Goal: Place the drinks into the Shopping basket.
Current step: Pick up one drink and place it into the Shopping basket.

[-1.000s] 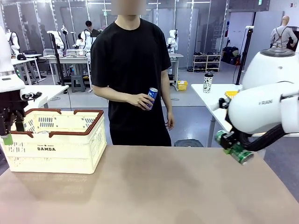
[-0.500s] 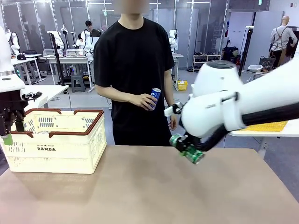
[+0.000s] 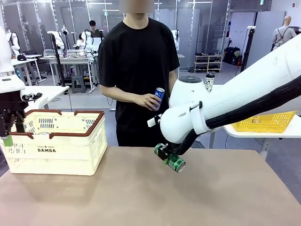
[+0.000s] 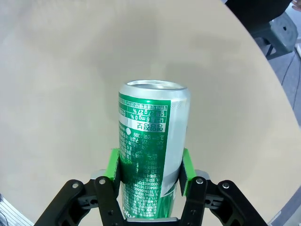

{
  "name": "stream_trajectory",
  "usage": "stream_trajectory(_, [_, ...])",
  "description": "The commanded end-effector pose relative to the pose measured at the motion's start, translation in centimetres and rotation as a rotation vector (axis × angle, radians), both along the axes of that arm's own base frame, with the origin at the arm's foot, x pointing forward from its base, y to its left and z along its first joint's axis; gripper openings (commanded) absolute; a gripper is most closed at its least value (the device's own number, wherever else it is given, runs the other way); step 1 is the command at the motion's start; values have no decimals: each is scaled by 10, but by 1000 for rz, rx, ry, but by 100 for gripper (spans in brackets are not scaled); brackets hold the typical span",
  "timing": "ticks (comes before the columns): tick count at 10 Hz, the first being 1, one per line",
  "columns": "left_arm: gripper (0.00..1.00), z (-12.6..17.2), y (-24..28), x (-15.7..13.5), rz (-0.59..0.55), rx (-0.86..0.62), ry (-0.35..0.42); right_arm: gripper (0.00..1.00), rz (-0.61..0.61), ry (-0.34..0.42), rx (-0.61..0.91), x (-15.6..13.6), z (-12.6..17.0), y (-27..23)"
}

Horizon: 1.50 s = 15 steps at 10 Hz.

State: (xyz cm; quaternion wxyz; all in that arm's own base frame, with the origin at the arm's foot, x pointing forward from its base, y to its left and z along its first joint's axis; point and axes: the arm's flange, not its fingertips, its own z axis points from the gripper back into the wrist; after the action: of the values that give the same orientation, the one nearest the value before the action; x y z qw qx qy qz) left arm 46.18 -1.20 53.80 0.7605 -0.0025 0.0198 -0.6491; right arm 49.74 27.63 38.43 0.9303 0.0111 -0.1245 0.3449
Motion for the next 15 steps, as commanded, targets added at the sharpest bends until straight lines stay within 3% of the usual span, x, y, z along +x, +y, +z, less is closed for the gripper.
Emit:
stream_trajectory(1, [100,3,-1,0,19,10,2,58,-30,-20,-18,5,-13,21])
stream_trajectory(5, [100,3,-1,0,19,10,2,58,-30,-12,-24,17,-59,35])
stream_trajectory(9, [100,3,-1,0,19,10,2,60,-13,7,-11,21,-78,41])
stream_trajectory(13, [100,3,-1,0,19,10,2,100,16,12,-37,22,-75,43])
stream_trajectory(15, [100,3,-1,0,19,10,2,100,43,19,-75,17,-60,41])
